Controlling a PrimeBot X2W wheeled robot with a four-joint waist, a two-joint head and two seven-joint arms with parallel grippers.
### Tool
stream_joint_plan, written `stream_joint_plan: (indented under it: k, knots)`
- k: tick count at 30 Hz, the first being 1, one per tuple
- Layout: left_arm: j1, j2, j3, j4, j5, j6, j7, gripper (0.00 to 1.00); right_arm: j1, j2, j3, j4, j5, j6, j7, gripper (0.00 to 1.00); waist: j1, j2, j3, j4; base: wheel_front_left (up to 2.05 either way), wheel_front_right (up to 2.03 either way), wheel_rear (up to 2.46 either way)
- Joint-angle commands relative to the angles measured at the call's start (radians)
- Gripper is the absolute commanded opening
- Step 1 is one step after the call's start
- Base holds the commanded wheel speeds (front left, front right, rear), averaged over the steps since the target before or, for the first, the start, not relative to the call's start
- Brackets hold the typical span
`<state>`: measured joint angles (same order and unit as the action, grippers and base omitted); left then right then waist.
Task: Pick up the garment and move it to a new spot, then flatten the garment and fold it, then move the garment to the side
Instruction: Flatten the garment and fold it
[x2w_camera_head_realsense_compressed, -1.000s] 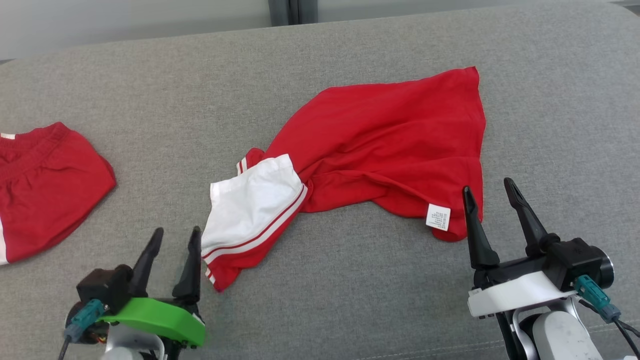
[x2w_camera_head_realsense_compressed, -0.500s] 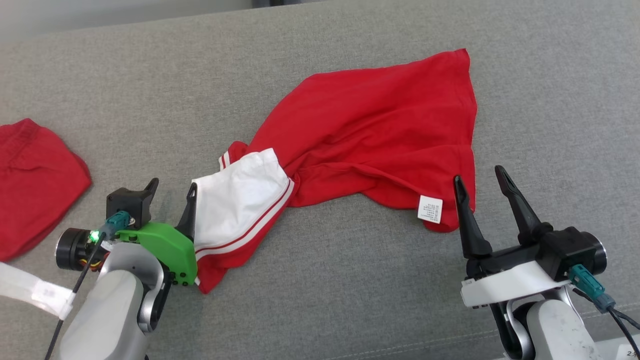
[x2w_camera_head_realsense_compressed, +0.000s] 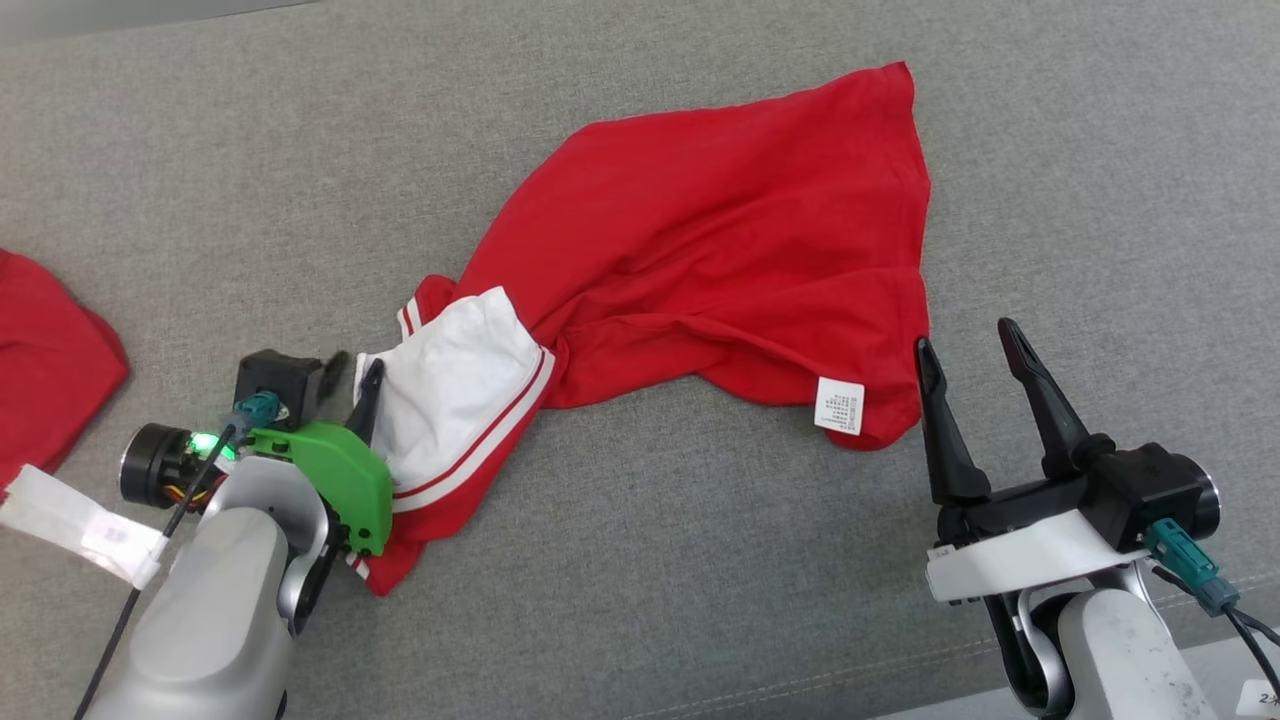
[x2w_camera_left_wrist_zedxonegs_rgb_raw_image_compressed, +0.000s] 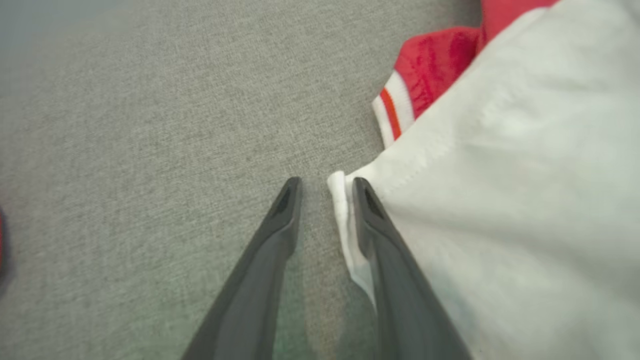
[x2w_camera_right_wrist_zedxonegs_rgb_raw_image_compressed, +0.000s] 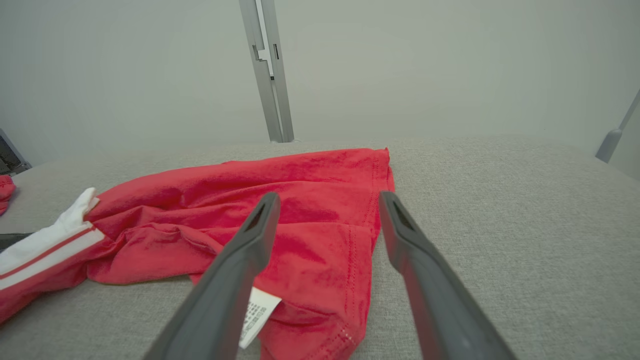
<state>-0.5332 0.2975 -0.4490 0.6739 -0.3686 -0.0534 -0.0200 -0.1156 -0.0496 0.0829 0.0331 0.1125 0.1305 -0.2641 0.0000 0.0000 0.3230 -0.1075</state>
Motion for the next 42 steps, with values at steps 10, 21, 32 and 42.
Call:
stream_joint_plan:
  k: [10,21,32,42]
  knots:
    - [0.063,0.057,0.033,-0.154,0.015,0.050,-0.165,0.00,0.044,-0.002,-0.014,0.038,0.000,0.000,0.000,1.00,0.0000,0.0000,-0.035,0.015,0.00,0.00,0.00]
    - [0.176,0.136,0.096,-0.394,0.012,0.140,-0.190,0.00,0.006,-0.033,0.103,0.301,0.365,0.000,-0.002,1.00,0.0000,0.0000,-0.054,0.029,0.00,0.00,0.00]
    - [0.203,0.167,0.121,-0.426,0.009,0.188,-0.182,0.00,-0.080,-0.158,0.280,0.319,0.939,0.000,-0.001,1.00,0.0000,0.0000,-0.047,0.042,0.00,0.00,0.00]
    - [0.177,0.183,0.125,-0.411,0.005,0.195,-0.174,0.00,-0.133,-0.245,0.373,0.264,1.218,0.000,-0.001,1.00,0.0000,0.0000,-0.028,0.058,0.00,0.00,0.00]
